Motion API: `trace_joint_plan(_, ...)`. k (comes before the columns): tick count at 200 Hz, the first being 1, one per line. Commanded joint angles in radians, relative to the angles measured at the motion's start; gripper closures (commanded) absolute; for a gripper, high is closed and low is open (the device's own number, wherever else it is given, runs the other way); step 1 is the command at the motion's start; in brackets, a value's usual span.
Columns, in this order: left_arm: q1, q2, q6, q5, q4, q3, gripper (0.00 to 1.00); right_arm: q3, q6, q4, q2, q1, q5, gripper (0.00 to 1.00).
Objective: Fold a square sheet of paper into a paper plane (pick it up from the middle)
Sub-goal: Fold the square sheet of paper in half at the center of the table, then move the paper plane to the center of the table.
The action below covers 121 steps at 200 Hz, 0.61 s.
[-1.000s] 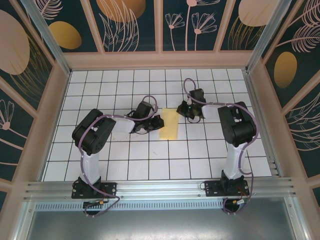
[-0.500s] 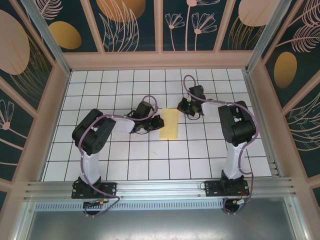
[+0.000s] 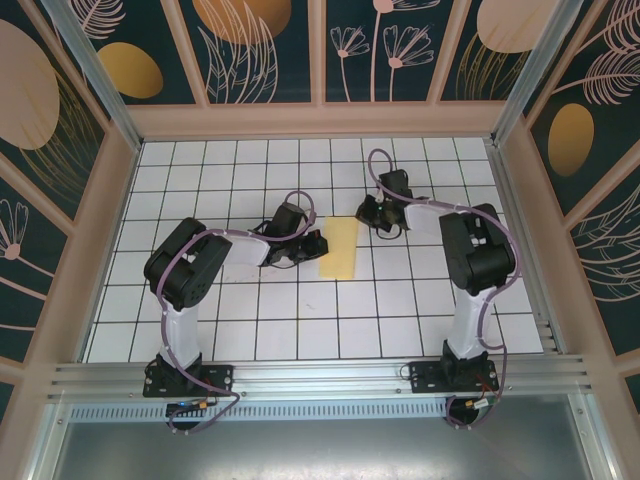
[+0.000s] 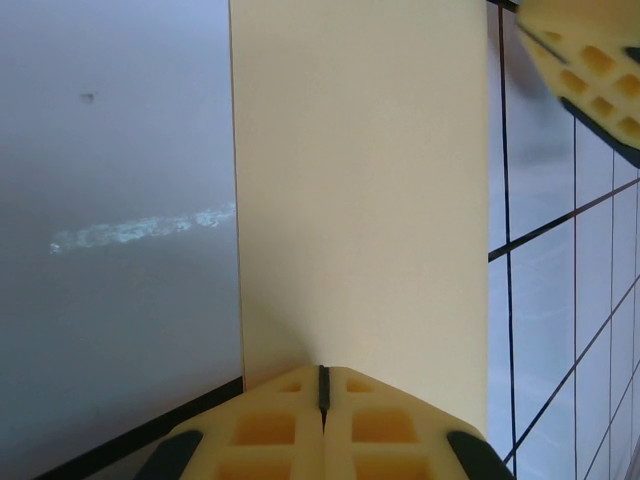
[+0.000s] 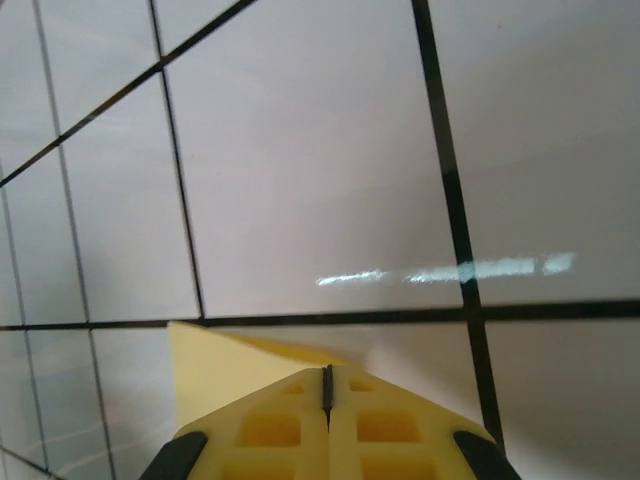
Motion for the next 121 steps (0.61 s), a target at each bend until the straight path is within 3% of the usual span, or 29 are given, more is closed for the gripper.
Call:
trace_joint_plan(1,0.003,0.067,0.019,-0.116,-0.153,-0.038,0.93,-0.066,-0.008,-0.006,-0.114,0.033,0.002,0.98)
trace_joint_plan(51,0.004,0.026,-0.001,-0.099,-0.144,-0.031,0.93,-0.212,0.055,0.051,-0.131,0.102,-0.016,0.97)
trace_joint_plan(121,0.004,-0.133,-0.036,-0.071,-0.128,-0.033,0.87,-0.196,0.005,0.044,-0.044,0.139,-0.066,0.97)
